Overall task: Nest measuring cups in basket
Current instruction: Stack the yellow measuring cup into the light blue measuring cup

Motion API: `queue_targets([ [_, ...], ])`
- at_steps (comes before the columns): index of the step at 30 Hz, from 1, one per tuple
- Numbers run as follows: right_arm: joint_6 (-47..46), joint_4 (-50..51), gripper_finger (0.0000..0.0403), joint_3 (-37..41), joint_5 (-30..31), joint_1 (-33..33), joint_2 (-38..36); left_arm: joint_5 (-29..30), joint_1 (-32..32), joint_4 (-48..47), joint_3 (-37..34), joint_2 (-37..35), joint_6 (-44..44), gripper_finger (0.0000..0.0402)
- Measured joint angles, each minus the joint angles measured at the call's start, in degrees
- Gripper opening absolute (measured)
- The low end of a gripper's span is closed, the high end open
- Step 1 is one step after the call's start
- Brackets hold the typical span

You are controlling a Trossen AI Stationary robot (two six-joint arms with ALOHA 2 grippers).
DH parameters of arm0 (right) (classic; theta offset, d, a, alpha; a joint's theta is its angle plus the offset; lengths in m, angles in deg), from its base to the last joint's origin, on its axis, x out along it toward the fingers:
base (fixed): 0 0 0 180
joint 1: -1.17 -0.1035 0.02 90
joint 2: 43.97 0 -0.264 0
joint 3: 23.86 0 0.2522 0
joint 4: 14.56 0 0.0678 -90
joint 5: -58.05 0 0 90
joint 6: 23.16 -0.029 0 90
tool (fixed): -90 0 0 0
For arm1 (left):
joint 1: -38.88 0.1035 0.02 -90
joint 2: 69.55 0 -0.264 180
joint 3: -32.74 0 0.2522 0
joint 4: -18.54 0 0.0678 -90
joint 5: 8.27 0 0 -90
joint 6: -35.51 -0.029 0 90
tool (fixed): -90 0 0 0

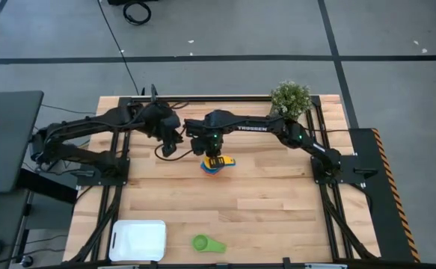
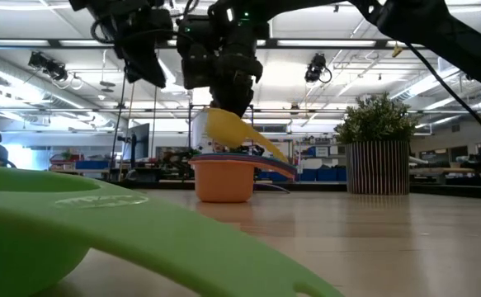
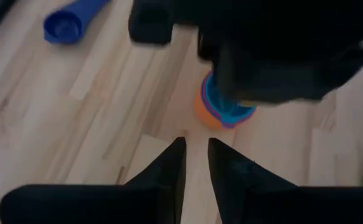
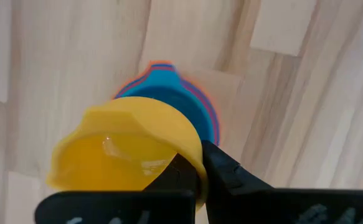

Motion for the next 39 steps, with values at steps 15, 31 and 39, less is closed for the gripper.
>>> queue_targets([
  [15,2.16,1.54,0.0024,0.11,0.49,-0.83,2.27,3.76,0.07,-0.21,-0.02,-9.25,3.06,0.0075],
  [31,3.25,5.55,0.0069,-1.66,1.57,-0.98,2.27,4.00,0.07,-0.69,-0.02,-9.33,2.81,0.0075],
  [39,5.75,5.26,0.0071,-1.89,1.34,-1.01,-0.45,3.73,0.07,-1.67,0.02,-9.40,2.64,0.0075],
])
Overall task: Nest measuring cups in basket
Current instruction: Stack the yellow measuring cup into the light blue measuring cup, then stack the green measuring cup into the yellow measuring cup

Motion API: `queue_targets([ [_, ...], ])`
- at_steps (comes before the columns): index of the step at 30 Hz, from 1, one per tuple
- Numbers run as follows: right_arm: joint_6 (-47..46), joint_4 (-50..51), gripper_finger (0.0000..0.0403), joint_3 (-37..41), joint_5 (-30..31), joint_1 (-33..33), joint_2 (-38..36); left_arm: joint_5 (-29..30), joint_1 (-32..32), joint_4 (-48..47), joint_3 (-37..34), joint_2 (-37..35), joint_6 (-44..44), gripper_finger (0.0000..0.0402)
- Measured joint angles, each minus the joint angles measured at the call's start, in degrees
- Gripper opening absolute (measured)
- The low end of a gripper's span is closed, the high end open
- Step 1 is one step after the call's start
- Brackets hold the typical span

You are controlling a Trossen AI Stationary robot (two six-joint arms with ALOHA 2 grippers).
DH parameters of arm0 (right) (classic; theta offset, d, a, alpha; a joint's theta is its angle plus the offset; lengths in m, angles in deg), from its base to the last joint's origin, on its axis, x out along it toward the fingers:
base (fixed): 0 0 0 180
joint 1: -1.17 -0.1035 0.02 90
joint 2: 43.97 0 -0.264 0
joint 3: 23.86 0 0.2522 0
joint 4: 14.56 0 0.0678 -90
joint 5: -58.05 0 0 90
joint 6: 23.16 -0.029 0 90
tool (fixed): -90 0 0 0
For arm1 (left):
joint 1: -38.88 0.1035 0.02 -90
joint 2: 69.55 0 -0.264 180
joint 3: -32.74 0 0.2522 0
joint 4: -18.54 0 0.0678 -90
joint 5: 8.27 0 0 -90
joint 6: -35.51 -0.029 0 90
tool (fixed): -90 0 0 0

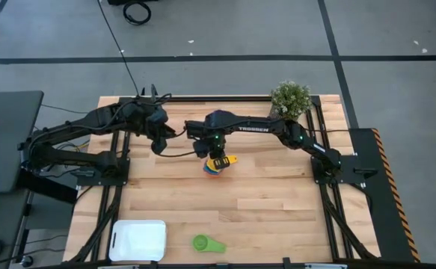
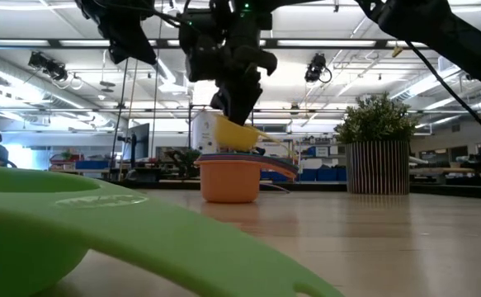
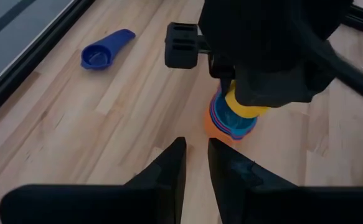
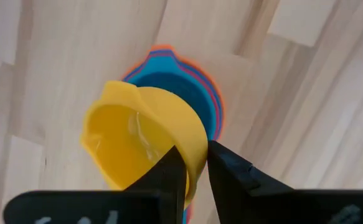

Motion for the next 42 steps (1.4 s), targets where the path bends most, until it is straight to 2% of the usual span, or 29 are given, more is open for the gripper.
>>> queue_targets([
  [13,0.50,-1.44,0.0072,0.27,-0.23,0.00,0.15,0.08,-0.02,-0.27,0.00,0.00,-0.17,0.0075],
  [21,1.38,-1.45,0.0038,0.27,-1.93,-0.02,0.15,0.12,-0.02,-0.27,0.00,0.00,-0.17,0.0075],
  [25,1.40,-2.13,0.0035,0.27,-1.91,-0.02,0.15,0.12,-0.02,-0.27,0.00,0.00,-0.17,0.0075],
  [42,1.43,-2.30,0.0118,0.09,-1.28,-0.11,0.15,0.24,0.00,-1.18,0.00,0.04,-1.18,0.0075],
])
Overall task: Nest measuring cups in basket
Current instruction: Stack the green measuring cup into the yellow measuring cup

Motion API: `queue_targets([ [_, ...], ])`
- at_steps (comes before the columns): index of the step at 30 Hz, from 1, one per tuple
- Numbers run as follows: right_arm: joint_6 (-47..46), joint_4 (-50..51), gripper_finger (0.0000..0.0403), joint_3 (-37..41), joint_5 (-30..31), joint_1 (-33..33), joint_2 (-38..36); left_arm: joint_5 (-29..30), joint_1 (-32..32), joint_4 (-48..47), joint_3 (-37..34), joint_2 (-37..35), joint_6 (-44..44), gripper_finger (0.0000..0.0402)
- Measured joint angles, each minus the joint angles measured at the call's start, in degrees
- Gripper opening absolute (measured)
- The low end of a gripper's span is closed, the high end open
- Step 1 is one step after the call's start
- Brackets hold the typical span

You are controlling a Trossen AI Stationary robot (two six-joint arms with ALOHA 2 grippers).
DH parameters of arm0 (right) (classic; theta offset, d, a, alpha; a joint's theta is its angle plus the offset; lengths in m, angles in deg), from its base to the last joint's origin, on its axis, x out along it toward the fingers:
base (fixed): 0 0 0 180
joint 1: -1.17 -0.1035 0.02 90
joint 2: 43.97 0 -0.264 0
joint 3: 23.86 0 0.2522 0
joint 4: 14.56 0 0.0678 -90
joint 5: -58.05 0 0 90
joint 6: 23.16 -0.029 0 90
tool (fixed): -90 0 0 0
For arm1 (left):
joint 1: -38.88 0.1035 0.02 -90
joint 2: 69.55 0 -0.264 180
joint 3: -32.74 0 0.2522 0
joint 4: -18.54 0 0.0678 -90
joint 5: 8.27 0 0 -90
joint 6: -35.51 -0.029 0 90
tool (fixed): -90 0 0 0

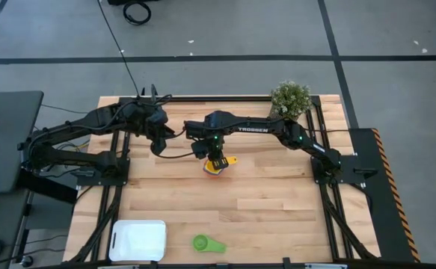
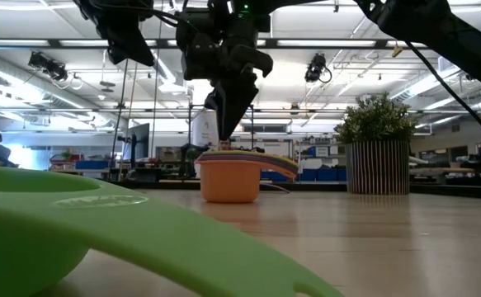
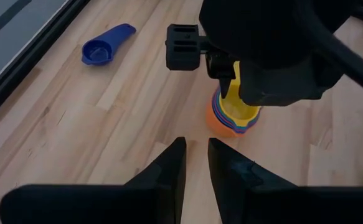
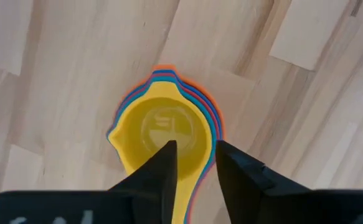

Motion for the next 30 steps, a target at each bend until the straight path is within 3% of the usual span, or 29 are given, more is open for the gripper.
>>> queue_targets([
  [5,1.30,2.62,0.0119,-0.24,3.81,0.00,-0.61,2.73,0.00,0.06,0.00,0.02,-0.24,0.0075],
  [11,1.18,5.79,0.0108,-0.23,10.85,0.22,-4.08,11.05,0.00,1.30,0.01,0.14,1.46,0.0075],
  [16,-3.65,6.16,0.0106,-0.20,13.89,1.91,-7.51,11.74,1.95,5.40,0.15,1.80,6.74,0.0075],
  [23,-12.35,7.09,0.0106,-0.19,15.17,6.01,-10.99,6.86,6.56,9.89,0.13,8.65,8.45,0.0075],
  [30,-16.81,10.85,0.0105,-0.13,12.50,9.82,-13.03,-7.03,10.99,16.48,0.28,13.24,9.55,0.0075],
])
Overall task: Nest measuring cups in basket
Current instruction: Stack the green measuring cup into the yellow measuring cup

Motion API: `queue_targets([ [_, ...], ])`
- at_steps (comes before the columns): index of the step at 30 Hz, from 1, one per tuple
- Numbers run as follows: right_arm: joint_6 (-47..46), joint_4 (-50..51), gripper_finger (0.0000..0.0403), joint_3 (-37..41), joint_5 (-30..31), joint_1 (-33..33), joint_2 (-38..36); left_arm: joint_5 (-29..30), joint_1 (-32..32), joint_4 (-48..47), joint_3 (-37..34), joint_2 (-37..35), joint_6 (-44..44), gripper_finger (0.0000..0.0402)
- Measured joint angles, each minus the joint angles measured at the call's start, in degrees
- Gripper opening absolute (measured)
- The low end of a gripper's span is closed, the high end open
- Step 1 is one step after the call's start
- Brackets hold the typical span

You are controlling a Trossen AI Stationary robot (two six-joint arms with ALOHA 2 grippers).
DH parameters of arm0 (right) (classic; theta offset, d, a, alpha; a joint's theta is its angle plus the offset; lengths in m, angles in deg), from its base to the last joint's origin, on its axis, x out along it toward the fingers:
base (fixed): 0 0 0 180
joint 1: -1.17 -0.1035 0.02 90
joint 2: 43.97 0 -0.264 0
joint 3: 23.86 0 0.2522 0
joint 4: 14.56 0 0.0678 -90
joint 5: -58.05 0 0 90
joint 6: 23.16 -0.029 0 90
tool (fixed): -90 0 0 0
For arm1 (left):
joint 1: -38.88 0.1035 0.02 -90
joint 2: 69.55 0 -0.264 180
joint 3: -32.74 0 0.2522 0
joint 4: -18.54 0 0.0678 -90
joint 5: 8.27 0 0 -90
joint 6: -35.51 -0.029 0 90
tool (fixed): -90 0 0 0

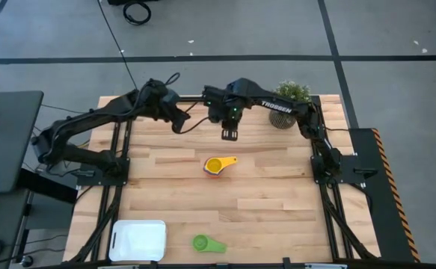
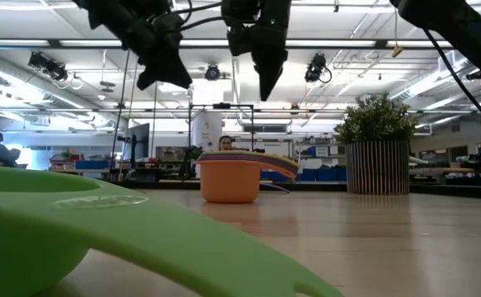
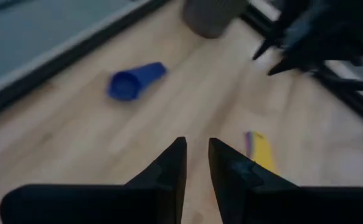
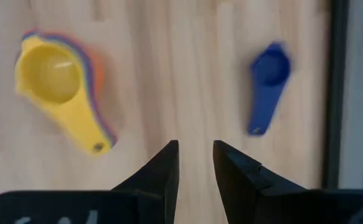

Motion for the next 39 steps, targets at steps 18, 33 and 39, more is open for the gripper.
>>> queue_targets([
  [18,4.30,0.07,0.0105,0.42,-23.37,-3.85,0.46,-27.34,-5.65,-8.50,-0.20,0.68,4.82,0.0075],
  [33,-3.43,-0.09,0.0105,0.42,-28.57,-15.06,0.79,-19.38,-20.01,-14.07,-0.17,0.51,-1.66,0.0075],
  [39,4.52,0.94,0.0105,0.42,-28.54,-18.34,0.98,-12.01,-28.59,-7.23,-0.18,0.68,0.15,0.0075],
])
